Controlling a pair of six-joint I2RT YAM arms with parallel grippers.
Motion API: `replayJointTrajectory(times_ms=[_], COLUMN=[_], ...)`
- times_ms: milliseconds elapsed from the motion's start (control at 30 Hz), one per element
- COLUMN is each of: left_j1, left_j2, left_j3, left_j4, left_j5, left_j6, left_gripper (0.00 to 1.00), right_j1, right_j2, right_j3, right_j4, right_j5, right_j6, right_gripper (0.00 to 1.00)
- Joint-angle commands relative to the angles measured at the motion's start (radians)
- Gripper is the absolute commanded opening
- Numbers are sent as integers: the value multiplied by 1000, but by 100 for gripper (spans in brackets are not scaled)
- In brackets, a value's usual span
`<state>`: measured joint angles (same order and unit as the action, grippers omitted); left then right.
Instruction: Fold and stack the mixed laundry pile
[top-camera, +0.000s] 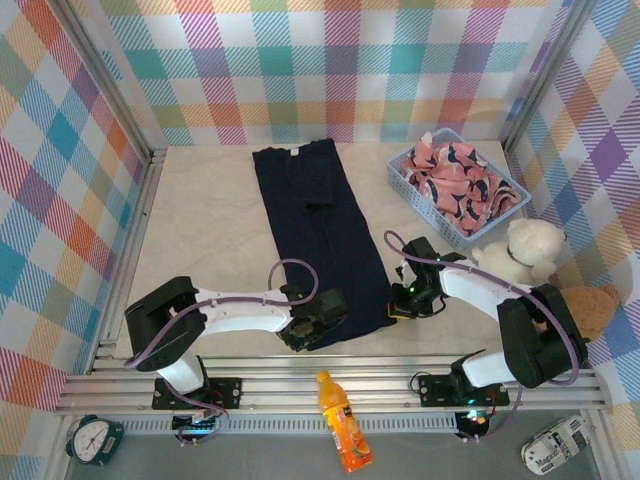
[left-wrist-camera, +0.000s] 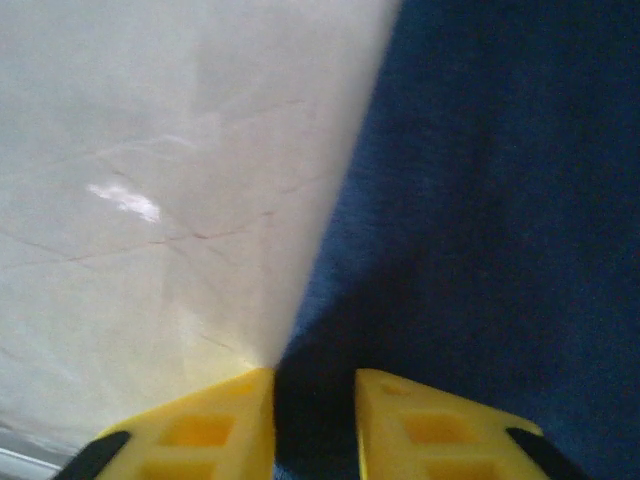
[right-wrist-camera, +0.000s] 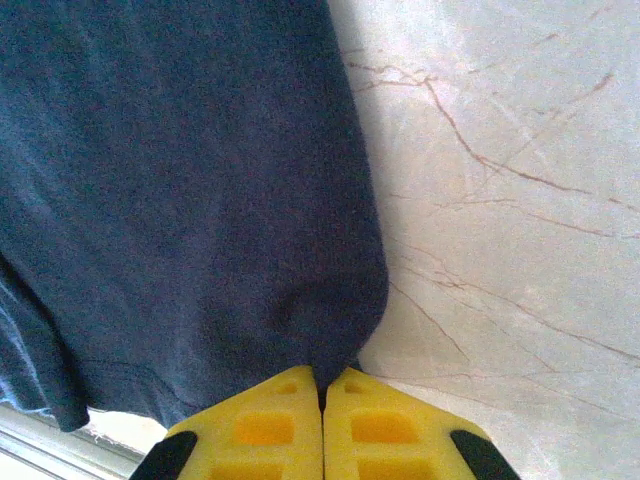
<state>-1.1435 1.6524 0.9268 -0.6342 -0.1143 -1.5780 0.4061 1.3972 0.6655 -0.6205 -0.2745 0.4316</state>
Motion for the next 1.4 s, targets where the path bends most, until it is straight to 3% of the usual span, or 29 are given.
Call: replayJointTrajectory(times_ms=[0,33,167,400,700,900,1067,1200,1300,1333,1367], left_j1=[-16,-16,-14,-8,77,242,448,606,703,732,762], left_j2=[65,75,91,-69,-296,-394,-373,-288,-141,-70,3], left_j3=[83,99,112,13,-54,-25,82,159,261,312,379], left_j4=[232,218,168,16,-89,-47,-26,19,67,80,62], left_j5=[23,25,32,-30,-92,-111,-101,-54,24,61,97], left_j6=[19,28,33,5,10,100,234,334,424,464,491], left_gripper=[24,22,0,0,0,0,0,0,0,13,56], right_j1=[-5,-4,-4,-4,-4,-4,-9,-19,-33,-38,-45], right_j2=[-1,-2,-4,-38,-160,-62,153,363,537,603,668], right_j3=[-14,-15,-17,-8,79,269,534,791,993,1067,1153], right_j4=[5,3,4,-33,-75,-29,-19,-37,-44,-43,-54], right_j5=[-25,-26,-26,-26,-126,-151,-119,-86,-50,-49,-51], right_j6=[-20,-19,-21,3,105,147,127,117,136,146,151], right_gripper=[7,7,7,0,0,0,0,0,0,12,40])
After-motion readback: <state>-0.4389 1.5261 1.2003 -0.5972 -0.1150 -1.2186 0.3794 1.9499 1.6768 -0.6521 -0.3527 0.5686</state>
